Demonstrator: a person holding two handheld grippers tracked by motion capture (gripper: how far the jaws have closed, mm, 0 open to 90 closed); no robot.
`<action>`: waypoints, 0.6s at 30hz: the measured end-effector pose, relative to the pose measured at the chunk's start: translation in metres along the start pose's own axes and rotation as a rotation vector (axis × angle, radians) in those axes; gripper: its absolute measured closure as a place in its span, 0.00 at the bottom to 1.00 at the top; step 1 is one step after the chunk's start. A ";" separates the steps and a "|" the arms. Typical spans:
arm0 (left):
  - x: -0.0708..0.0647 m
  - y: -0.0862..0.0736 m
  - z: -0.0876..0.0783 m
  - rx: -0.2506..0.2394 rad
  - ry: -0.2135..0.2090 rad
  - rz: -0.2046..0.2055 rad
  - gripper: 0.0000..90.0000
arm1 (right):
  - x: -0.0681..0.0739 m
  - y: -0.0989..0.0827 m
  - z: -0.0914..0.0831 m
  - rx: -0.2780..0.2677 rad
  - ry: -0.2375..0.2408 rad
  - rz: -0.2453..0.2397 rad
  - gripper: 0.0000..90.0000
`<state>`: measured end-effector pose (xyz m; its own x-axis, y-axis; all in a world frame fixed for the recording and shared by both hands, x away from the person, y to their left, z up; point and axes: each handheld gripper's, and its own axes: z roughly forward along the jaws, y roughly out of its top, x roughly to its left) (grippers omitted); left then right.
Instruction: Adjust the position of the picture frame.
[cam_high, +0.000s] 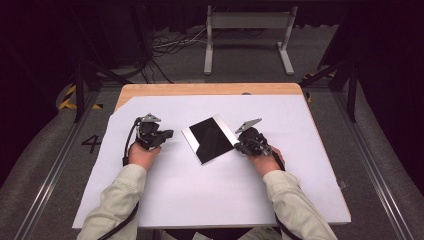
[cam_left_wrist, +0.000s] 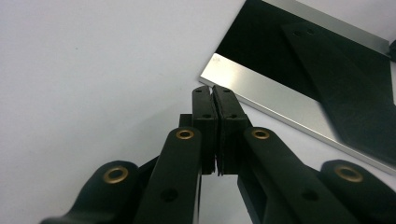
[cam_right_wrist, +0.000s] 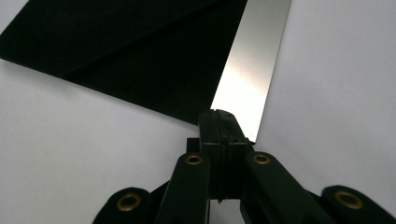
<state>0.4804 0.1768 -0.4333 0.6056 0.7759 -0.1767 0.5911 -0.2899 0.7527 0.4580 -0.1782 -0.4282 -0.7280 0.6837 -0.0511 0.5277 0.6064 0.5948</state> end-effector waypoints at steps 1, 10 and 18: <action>0.000 0.001 0.002 -0.002 -0.001 -0.009 0.98 | -0.001 0.000 0.000 -0.008 -0.007 0.001 1.00; 0.000 0.016 0.020 0.024 -0.010 0.048 1.00 | 0.003 -0.013 -0.026 -0.087 -0.012 0.017 1.00; 0.007 0.031 0.032 0.039 0.015 0.012 1.00 | 0.001 -0.034 -0.042 -0.092 -0.010 0.037 1.00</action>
<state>0.5203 0.1553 -0.4314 0.6045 0.7808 -0.1581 0.6044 -0.3202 0.7295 0.4207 -0.2154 -0.4150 -0.7042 0.7091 -0.0354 0.5114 0.5412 0.6676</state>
